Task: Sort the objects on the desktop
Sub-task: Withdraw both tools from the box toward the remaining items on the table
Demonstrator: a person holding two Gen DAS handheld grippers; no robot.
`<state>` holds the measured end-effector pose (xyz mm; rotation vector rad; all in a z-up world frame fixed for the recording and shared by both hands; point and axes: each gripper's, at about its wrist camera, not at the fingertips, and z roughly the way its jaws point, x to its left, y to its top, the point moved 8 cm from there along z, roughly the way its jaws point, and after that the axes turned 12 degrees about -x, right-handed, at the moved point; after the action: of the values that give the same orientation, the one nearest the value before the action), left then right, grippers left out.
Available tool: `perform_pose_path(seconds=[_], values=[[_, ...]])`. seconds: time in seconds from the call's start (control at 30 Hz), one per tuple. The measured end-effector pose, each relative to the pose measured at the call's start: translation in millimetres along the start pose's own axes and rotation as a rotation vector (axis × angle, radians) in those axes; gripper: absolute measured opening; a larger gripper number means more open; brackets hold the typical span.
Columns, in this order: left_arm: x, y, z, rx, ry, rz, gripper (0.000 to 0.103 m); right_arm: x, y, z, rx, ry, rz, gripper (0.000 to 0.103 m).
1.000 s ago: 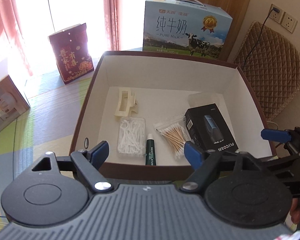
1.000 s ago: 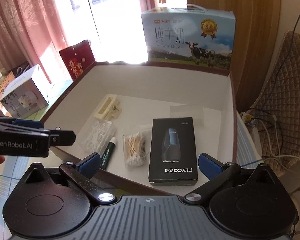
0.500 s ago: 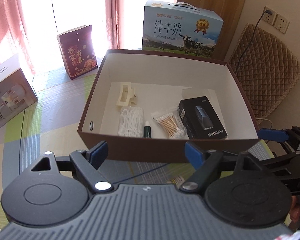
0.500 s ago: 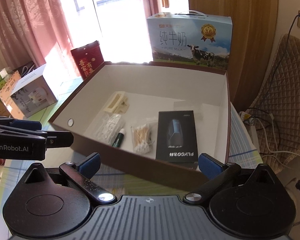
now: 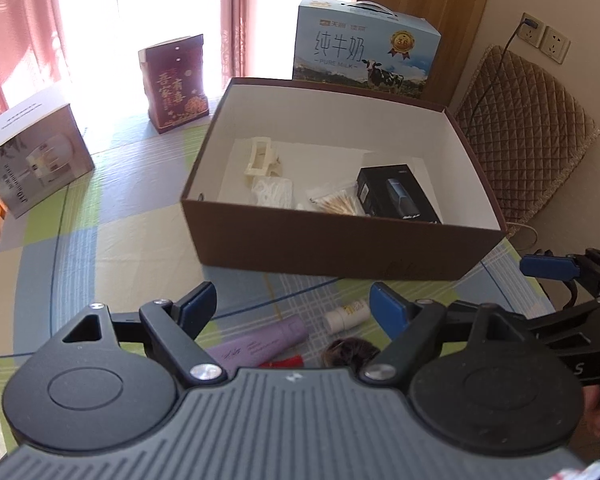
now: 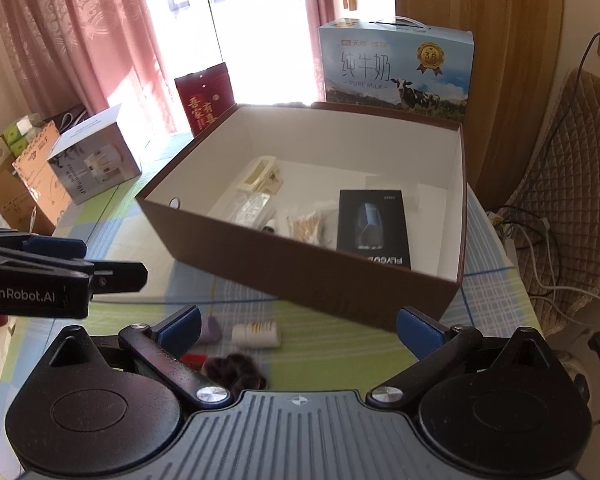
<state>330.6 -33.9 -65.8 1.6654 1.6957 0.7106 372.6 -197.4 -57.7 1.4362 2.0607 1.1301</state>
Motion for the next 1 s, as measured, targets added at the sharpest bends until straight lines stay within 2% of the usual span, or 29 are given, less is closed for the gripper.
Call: perform_pose_path(seconds=[0.2, 0.5, 1.0], values=[[8.0, -11.5, -15.3, -0.003, 0.026, 0.002, 0.081, 6.9, -14.9, -8.6, 0.02, 0.005, -0.007, 0.101], [15.7, -42.0, -27.7, 0.033, 0.031, -0.009, 0.081, 13.8, -39.4, -13.6, 0.063, 0.011, -0.024, 0.101], [24.4, -88.0, -35.3, 0.081, 0.013, -0.01, 0.081, 21.7, -79.1, -14.1, 0.127, 0.038, 0.002, 0.101]])
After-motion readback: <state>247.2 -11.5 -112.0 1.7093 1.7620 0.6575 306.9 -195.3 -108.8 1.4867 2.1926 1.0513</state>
